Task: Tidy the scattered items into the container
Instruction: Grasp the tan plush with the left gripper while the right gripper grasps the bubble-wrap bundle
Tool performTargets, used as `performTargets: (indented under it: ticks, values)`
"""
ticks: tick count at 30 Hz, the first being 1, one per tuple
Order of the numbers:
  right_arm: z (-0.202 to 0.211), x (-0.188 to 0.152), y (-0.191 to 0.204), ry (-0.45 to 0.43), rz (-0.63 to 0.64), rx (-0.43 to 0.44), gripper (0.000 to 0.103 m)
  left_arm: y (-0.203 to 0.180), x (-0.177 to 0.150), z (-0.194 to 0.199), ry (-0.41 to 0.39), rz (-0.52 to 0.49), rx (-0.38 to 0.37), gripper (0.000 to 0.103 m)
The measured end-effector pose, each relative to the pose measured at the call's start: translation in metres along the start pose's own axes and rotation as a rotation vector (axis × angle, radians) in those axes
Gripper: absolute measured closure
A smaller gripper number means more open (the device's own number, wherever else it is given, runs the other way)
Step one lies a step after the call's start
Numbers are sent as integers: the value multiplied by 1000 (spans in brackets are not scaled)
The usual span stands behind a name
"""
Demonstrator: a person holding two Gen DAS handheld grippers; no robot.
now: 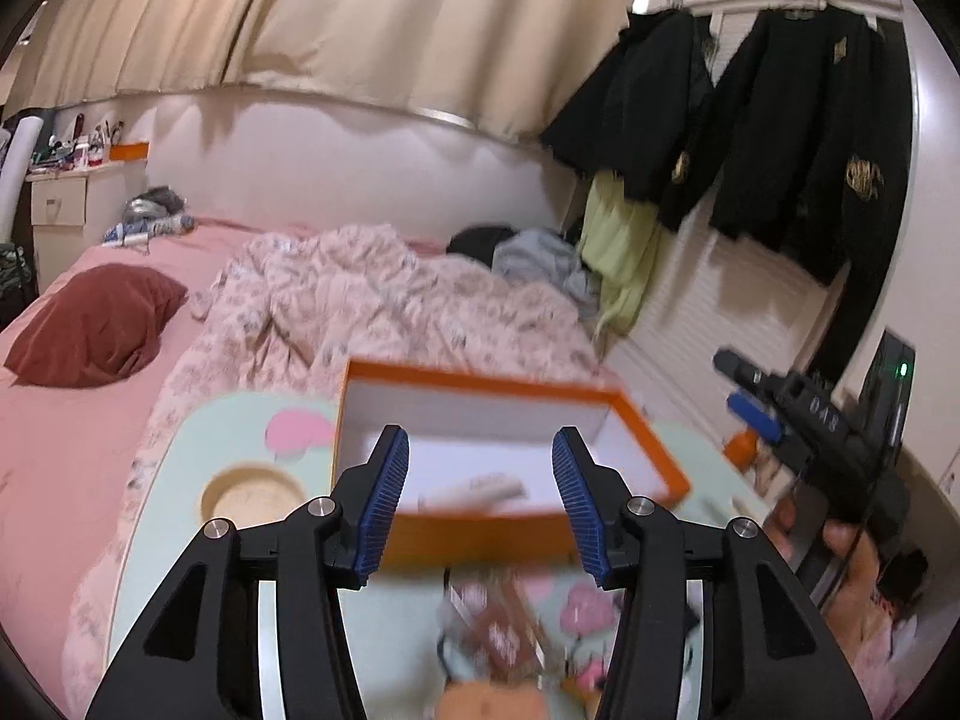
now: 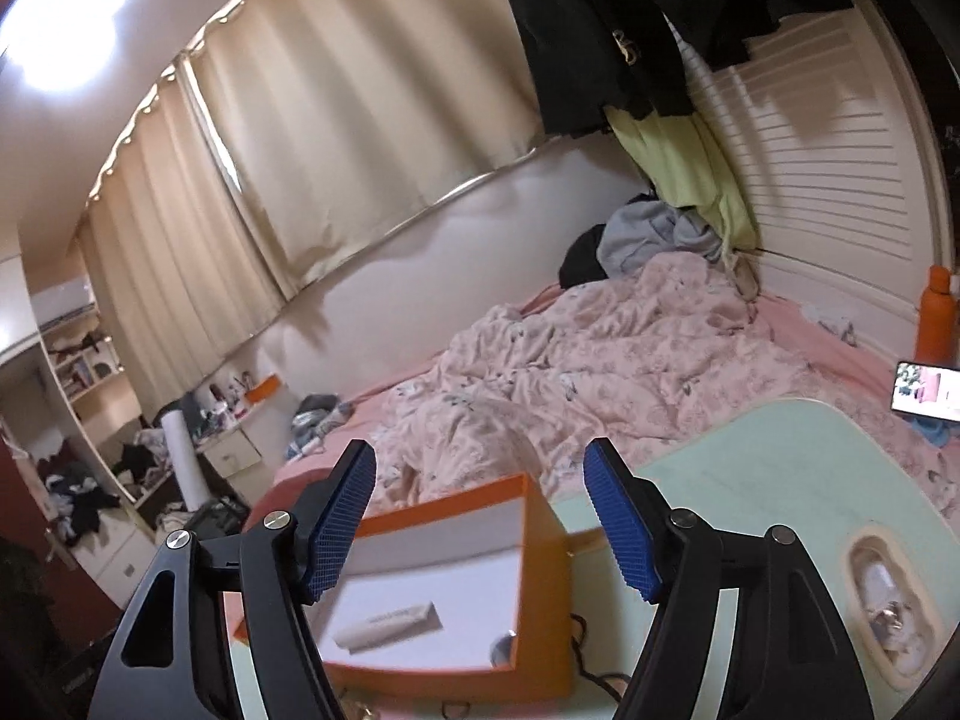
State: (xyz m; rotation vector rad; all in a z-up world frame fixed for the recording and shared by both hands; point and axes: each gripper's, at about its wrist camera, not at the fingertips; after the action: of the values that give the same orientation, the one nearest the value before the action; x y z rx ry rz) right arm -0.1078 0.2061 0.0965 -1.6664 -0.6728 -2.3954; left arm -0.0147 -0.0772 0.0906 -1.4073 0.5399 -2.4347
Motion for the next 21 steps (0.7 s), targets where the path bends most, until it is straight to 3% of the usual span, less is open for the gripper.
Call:
performTargets:
  ticks: [6, 11, 16, 21]
  values:
    - [30, -20, 4, 91, 95, 22, 31, 2, -40, 11, 105, -11, 46, 52]
    - [42, -44, -10, 214, 147, -36, 31, 6, -73, 20, 176, 3, 35, 52]
    - [38, -62, -21, 331, 124, -7, 31, 0, -96, 25, 147, -40, 54, 52]
    - [21, -78, -14, 432, 165, -31, 31, -8, -102, 8, 178, -85, 102, 52]
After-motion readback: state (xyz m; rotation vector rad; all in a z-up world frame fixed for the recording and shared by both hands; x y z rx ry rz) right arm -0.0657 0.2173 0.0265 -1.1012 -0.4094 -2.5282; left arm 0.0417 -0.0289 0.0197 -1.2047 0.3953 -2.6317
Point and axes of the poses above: each gripper's, at about its wrist camera, not at the fingertips, and z roughly against the way its jaws point, y to its left, x to its top, and after that the axes turned 11 degrees about z, right-handed
